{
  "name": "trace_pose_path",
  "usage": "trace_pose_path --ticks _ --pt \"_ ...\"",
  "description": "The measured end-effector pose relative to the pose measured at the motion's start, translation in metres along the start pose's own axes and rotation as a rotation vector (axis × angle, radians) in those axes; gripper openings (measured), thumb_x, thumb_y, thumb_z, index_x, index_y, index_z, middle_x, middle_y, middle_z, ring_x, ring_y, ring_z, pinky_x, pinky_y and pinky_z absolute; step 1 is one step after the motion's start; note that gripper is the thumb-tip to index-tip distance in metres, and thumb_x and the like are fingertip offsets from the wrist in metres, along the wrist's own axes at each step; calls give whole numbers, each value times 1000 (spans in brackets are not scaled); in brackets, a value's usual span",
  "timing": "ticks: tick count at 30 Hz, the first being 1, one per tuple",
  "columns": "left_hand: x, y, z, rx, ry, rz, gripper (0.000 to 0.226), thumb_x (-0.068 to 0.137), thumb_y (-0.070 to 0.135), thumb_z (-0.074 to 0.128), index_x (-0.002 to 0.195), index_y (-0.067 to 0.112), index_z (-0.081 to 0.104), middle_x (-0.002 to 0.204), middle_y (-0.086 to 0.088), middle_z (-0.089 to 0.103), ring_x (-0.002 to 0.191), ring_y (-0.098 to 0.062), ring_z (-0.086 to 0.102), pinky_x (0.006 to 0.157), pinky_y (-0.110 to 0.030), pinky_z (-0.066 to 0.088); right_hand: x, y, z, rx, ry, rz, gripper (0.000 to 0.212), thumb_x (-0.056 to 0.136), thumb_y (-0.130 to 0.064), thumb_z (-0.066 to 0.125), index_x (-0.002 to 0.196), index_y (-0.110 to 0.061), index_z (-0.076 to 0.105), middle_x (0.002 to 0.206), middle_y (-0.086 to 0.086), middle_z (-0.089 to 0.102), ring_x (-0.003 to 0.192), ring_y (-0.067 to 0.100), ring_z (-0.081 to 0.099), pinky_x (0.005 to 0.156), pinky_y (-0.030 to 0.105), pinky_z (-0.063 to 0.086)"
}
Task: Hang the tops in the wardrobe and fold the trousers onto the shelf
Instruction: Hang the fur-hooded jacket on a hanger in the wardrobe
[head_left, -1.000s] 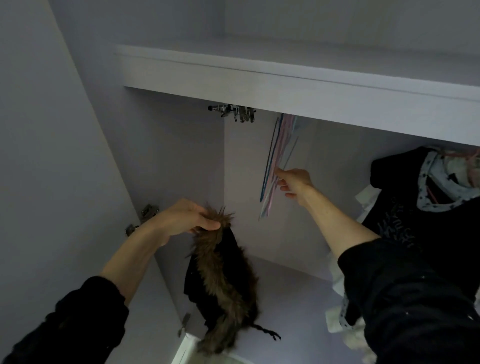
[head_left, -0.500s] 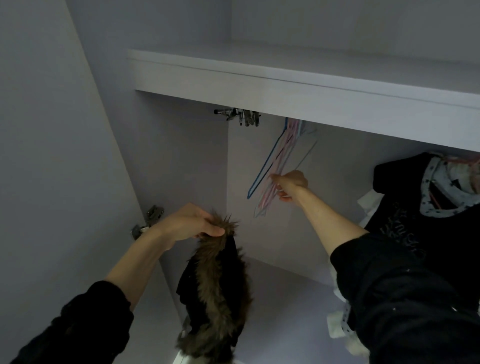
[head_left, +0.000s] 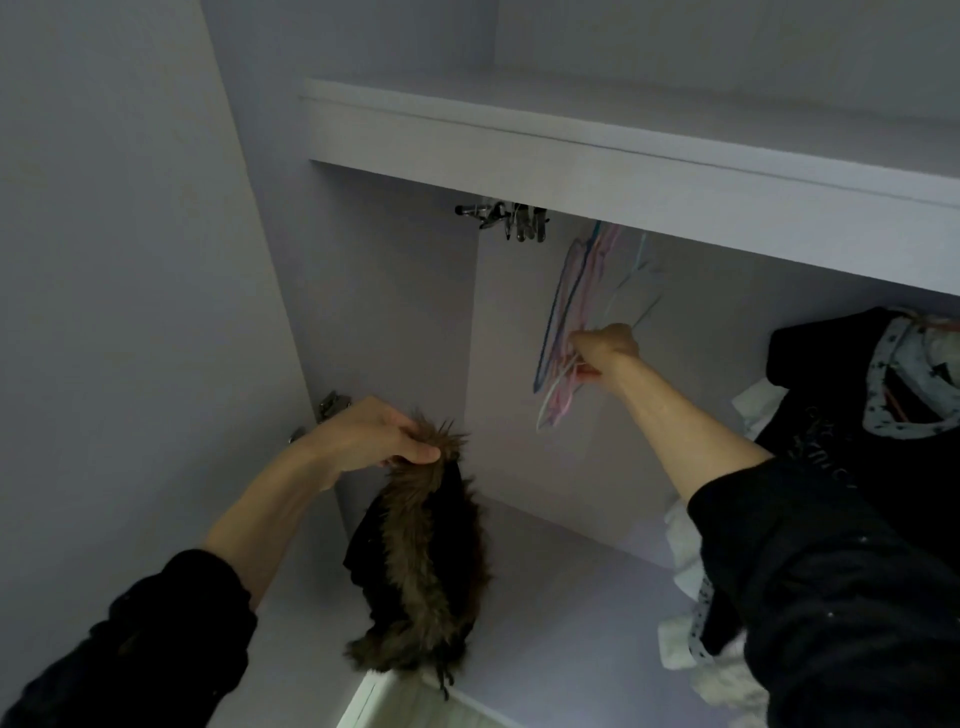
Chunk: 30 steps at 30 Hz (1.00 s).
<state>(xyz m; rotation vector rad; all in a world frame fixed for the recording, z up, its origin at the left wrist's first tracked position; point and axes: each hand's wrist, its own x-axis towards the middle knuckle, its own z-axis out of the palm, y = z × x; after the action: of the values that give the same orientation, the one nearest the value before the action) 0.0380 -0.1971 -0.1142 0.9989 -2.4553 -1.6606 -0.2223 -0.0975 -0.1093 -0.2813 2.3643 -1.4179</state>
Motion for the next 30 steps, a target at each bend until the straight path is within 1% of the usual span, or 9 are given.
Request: trace_pose_path --ticks 2,4,9,12,14,18,21,26,30 --pt "2 2 2 3 -7 1 12 76 9 75 68 18 71 57 7 65 65 -10 60 63 -16 48 -2 -2 -7 66 -18 53 5 79 0 57 83 1 60 69 14 59 49 21 58 47 32 52" --pt "4 5 6 4 -25 6 10 76 9 74 70 16 71 57 8 65 63 -10 59 57 -11 46 -4 -1 -13 30 21 60 6 81 -3 56 85 -1 60 75 14 58 53 21 55 45 29 48" --pt "7 16 18 -1 -48 18 8 78 5 72 85 5 72 68 -1 65 66 -12 58 54 -8 44 -5 7 -30 -160 155 -57 28 85 -7 54 107 7 64 113 22 64 104 34 63 85 36 51" --pt "10 22 27 -3 -77 32 6 79 4 71 83 7 71 66 0 64 63 -10 56 51 -6 43 -4 14 -44 -160 124 -107 18 85 -8 50 87 -5 68 88 19 70 71 28 65 61 32 51" --pt "14 26 33 11 -95 37 10 79 4 71 89 5 71 69 0 64 63 -9 57 53 -6 44 -6 16 -54 -137 99 -126 23 89 -9 44 72 -12 60 66 11 63 49 20 52 42 24 40" --pt "22 33 44 5 -108 47 14 79 6 72 92 3 71 72 -1 65 66 -10 58 54 -7 45 -6 20 -74 -44 102 -117 23 90 -8 47 70 -12 58 57 3 47 44 15 37 31 13 25" --pt "27 37 52 7 -93 60 15 81 8 70 95 4 70 77 1 64 71 -8 57 55 -4 43 -2 30 -85 28 211 -171 21 89 -8 49 91 -2 69 61 3 47 52 16 41 42 21 30" --pt "33 43 60 -7 -46 86 19 83 10 69 102 7 69 87 2 65 76 -5 57 59 -1 41 -8 59 -95 -25 326 -326 27 95 -8 40 105 -2 64 90 9 58 84 21 52 78 34 45" --pt "38 43 64 14 -33 77 17 83 14 70 98 8 70 93 -2 67 87 -13 60 71 -12 43 -7 95 -101 109 288 -212 39 84 2 35 101 -18 64 75 1 55 60 12 45 59 28 38"
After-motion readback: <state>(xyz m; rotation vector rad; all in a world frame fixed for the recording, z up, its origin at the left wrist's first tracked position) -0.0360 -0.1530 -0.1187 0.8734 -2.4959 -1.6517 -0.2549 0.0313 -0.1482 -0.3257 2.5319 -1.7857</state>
